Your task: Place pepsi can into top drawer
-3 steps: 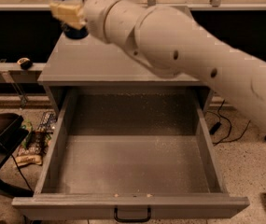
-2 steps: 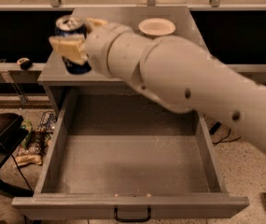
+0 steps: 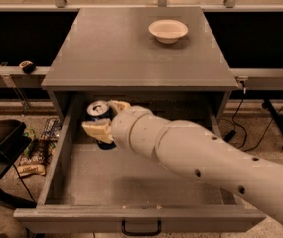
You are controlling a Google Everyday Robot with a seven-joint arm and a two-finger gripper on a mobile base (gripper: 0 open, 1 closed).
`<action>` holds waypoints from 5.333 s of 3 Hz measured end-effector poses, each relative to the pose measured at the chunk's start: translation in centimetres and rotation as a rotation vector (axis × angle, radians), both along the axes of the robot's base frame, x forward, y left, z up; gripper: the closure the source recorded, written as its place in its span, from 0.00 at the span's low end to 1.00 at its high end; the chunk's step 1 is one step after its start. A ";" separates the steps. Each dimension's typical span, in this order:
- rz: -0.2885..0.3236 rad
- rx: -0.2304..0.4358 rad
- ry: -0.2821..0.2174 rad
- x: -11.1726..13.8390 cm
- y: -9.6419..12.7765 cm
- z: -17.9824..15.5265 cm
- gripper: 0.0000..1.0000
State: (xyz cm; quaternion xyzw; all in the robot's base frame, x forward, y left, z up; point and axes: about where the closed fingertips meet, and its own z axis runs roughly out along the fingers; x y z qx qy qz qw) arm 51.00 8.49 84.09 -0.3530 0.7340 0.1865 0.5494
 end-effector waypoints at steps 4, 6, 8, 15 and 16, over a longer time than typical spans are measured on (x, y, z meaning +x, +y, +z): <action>0.184 0.061 -0.104 12.4 0.2 -15.8 1.00; 0.184 0.175 -0.117 12.0 1.0 -16.6 0.60; 0.184 0.175 -0.117 12.0 1.0 -16.6 0.13; 0.282 -0.253 0.039 3.6 -13.3 3.7 0.00; 0.244 -0.467 0.174 2.7 -15.3 7.7 0.00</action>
Offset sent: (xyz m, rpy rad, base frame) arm 0.1356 -0.0099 -0.1749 -0.0005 -0.0489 0.1580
